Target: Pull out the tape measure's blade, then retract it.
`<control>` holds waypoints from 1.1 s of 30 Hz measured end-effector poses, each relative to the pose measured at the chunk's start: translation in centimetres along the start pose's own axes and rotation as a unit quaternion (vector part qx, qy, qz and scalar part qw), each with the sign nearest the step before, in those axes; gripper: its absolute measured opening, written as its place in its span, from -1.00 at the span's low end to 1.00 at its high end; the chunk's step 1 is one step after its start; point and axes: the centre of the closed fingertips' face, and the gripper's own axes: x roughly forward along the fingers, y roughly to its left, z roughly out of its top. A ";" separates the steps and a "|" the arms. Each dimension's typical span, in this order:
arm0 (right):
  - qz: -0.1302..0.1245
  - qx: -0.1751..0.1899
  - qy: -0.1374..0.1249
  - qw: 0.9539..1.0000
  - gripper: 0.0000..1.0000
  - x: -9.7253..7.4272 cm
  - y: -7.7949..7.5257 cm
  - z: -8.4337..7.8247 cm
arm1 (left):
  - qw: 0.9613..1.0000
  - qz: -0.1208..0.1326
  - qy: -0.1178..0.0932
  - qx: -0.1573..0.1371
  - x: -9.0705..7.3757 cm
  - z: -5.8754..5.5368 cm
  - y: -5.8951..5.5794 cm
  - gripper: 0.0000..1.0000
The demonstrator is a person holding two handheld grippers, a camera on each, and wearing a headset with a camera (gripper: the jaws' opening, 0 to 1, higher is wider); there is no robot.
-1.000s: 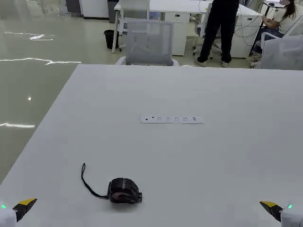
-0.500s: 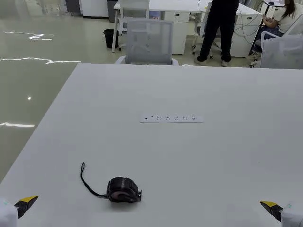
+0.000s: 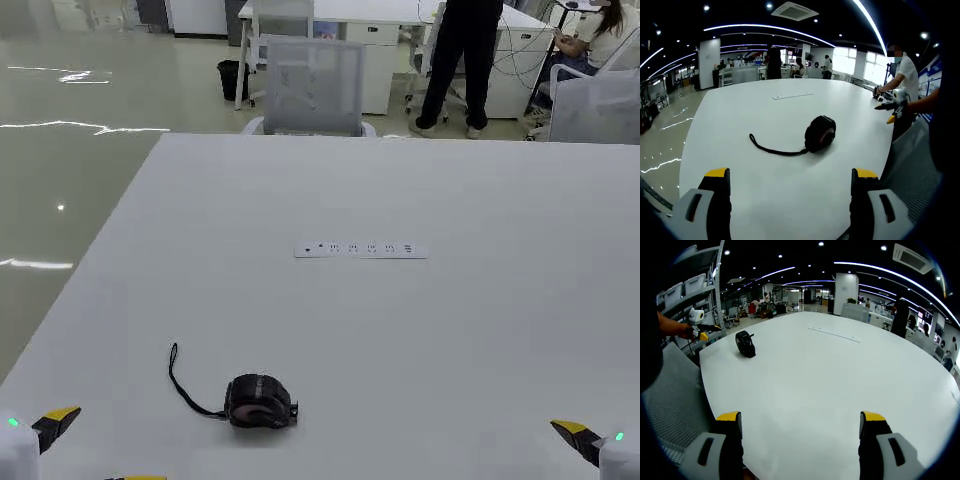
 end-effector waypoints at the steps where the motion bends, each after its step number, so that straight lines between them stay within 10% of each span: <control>1: 0.002 0.000 0.004 1.000 1.00 0.0 0.0 -0.1 | 1.000 -0.001 0.001 0.001 0.0 0.1 0.0 0.98; 33: 0.041 -0.035 0.010 0.998 0.97 1.6 0.6 1.8 | 0.996 -0.052 0.031 0.064 2.5 2.5 -0.4 0.98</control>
